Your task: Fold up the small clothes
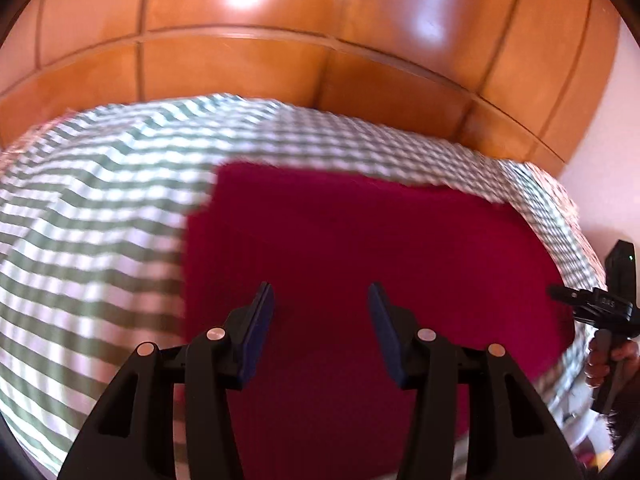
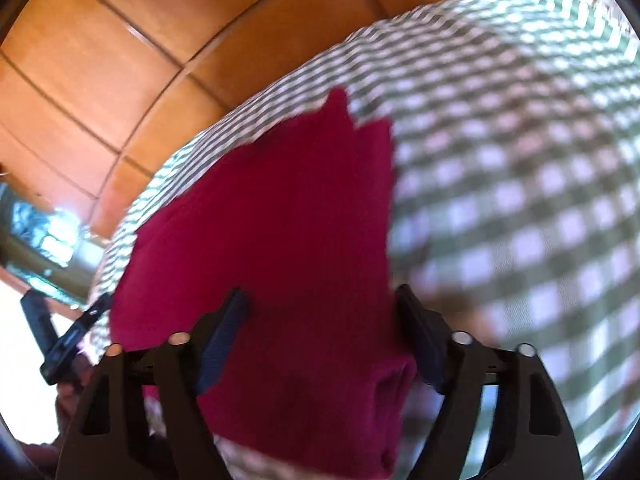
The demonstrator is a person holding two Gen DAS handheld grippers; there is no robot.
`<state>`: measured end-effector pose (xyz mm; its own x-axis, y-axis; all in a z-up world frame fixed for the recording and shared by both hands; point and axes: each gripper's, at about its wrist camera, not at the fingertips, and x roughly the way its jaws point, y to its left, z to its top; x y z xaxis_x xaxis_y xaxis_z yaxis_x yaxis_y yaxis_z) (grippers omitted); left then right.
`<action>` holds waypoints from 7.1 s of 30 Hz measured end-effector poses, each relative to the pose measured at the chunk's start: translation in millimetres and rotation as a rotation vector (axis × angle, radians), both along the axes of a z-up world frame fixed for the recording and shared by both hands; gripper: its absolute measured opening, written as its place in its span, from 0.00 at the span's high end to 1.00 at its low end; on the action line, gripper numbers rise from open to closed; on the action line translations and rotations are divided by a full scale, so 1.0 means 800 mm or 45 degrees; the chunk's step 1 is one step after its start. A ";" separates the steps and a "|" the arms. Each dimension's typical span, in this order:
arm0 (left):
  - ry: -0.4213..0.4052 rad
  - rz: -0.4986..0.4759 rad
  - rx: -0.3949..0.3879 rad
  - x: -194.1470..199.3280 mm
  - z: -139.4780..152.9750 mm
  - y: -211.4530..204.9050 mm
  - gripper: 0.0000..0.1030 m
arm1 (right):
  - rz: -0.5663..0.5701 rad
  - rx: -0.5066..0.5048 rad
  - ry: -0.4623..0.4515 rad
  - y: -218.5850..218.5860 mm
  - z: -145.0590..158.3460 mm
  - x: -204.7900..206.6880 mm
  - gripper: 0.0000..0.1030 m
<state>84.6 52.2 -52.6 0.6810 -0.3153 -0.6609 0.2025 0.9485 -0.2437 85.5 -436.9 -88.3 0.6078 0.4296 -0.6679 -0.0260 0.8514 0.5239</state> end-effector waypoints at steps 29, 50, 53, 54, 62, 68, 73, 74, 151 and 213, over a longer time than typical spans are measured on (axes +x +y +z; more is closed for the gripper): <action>0.116 0.123 -0.468 -0.003 0.006 0.176 0.53 | 0.671 -0.295 -0.187 0.401 0.090 0.076 0.74; 0.454 -0.139 -0.798 0.083 -0.009 0.115 0.35 | 0.622 -0.120 -0.262 0.240 0.090 -0.027 0.32; 0.460 -0.150 -0.667 0.095 -0.003 0.090 0.66 | 0.639 -0.148 -0.284 0.248 0.086 -0.036 0.34; 0.443 -0.137 -0.582 0.096 0.000 0.080 0.74 | 0.660 -0.168 -0.296 0.255 0.085 -0.039 0.34; 0.214 -0.081 -0.380 0.032 0.039 0.096 0.83 | 0.803 -0.224 -0.305 0.302 0.068 -0.051 0.34; 0.279 0.084 -0.201 0.034 -0.012 0.104 0.54 | 0.834 -0.382 -0.283 0.348 0.036 -0.054 0.34; 0.211 0.161 -0.292 0.023 0.017 0.114 0.56 | 0.836 -0.420 -0.289 0.355 0.037 -0.053 0.33; 0.176 0.147 -0.324 0.014 0.029 0.116 0.56 | 0.860 -0.389 -0.280 0.350 0.041 -0.053 0.33; 0.130 0.032 -0.354 -0.003 -0.051 0.118 0.25 | 0.527 0.064 -0.092 0.289 0.013 0.082 0.15; -0.124 -0.484 0.160 0.093 0.031 -0.315 0.42 | -0.560 -0.760 -0.156 0.006 0.051 -0.045 0.42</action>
<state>159.1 -199.7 -27.6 0.5932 -0.4772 -0.6484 0.5607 0.8228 -0.0927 49.8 -432.2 -47.7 0.7245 -0.2839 -0.6281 0.3535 0.9353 -0.0151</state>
